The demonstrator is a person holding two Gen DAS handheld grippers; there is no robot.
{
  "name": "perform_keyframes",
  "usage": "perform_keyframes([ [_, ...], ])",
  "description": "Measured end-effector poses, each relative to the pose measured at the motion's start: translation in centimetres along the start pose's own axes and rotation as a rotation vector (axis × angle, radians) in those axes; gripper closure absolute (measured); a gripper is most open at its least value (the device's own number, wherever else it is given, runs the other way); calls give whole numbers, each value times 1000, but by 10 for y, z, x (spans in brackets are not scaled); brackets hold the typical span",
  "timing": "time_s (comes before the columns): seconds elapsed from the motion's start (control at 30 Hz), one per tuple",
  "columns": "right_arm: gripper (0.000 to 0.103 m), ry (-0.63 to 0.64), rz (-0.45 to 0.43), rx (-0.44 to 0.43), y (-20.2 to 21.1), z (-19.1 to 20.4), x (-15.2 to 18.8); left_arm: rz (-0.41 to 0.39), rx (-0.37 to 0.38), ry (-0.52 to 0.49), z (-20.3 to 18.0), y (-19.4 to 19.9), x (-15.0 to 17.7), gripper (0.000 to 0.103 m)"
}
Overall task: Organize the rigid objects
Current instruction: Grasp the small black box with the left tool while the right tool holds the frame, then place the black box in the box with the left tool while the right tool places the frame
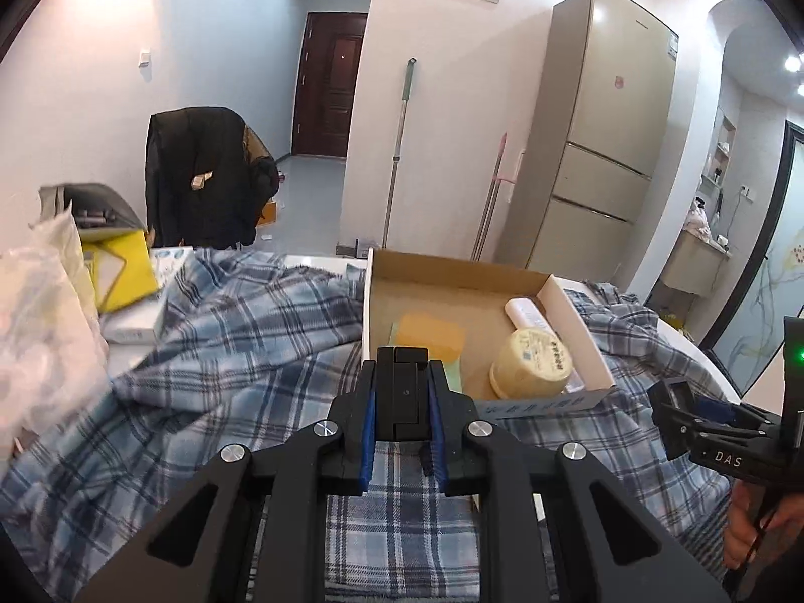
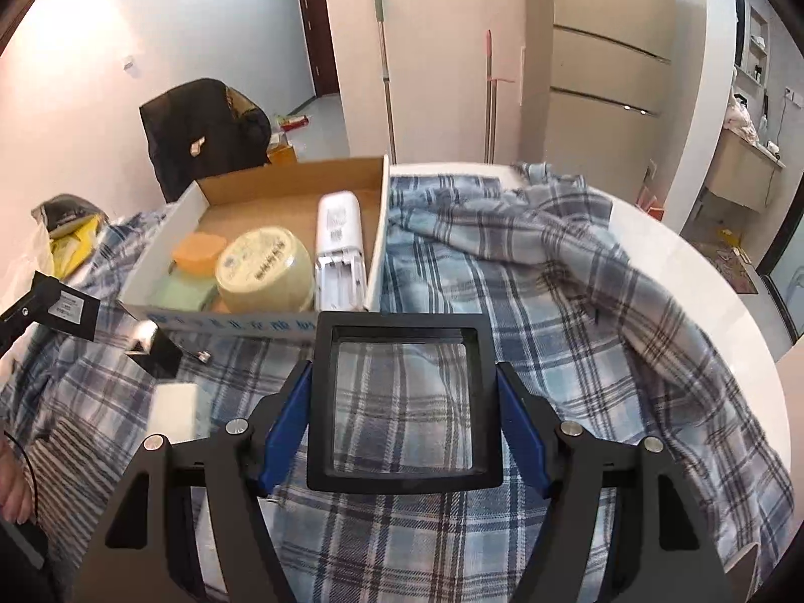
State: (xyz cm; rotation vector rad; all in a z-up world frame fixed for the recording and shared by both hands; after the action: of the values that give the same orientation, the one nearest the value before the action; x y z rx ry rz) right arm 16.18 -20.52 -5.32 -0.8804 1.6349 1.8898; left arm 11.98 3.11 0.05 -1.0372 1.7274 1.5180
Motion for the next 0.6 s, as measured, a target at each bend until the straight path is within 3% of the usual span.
perform_keyframes([
  [0.27,34,5,-50,1,27,10,-28,12,80,-8,-9,-11,-31,84],
  [0.4,34,16,-92,13,38,18,-50,39,194,-40,-27,-45,-39,84],
  [0.47,34,20,-112,30,42,22,-56,94,183,-31,-31,-66,-42,84],
  [0.6,34,14,-99,22,36,25,-54,168,234,70,-21,-96,-33,84],
])
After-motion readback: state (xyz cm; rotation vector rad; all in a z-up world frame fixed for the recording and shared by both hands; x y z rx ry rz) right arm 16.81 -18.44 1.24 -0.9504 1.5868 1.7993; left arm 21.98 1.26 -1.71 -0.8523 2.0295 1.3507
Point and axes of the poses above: each gripper's, at about its wrist camera, not at the fingertips, and y roughly against the way its jaws point, z to its left, x to its underside, the point moved 1 cm from there along -y, roughly the way its jaws point, and after that the axes turned 5 degrees about -z, right-handed, at the moved point
